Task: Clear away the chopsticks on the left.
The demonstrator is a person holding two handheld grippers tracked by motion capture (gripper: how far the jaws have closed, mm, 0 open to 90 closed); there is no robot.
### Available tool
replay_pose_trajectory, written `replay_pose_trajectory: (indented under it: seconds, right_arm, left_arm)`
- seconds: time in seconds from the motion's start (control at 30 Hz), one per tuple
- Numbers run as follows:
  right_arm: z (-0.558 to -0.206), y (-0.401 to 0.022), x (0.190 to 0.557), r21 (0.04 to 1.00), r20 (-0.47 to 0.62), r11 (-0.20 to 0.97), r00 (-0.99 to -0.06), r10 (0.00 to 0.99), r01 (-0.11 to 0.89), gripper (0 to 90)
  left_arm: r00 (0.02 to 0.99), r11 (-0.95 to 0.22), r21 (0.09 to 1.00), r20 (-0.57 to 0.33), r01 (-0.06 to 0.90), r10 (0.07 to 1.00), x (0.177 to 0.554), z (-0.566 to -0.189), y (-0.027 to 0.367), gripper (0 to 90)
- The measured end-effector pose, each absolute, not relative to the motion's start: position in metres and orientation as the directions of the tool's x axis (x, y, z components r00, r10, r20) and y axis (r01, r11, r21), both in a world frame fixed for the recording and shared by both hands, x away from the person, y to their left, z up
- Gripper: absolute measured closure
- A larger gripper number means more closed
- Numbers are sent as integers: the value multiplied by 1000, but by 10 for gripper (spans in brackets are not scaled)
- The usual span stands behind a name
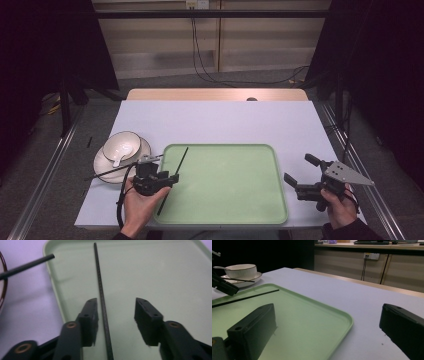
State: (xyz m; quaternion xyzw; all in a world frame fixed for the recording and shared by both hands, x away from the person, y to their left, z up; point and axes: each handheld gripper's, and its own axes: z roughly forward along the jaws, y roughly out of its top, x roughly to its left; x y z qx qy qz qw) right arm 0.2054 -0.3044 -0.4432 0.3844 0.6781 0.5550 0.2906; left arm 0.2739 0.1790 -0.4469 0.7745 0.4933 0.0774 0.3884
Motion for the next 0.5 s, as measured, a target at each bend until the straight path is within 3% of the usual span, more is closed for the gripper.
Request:
replay_pose_trajectory:
  seconds: [0.2, 0.5]
  right_arm:
    - [-443, -304, 205, 976, 45, 77, -528, 848, 206, 4]
    - [-443, -304, 205, 976, 46, 75, -528, 848, 205, 4]
  left_arm:
    - [585, -223, 771, -226, 596, 779, 263, -437, 189, 282]
    - [669, -260, 839, -156, 478, 726, 250, -426, 213, 145]
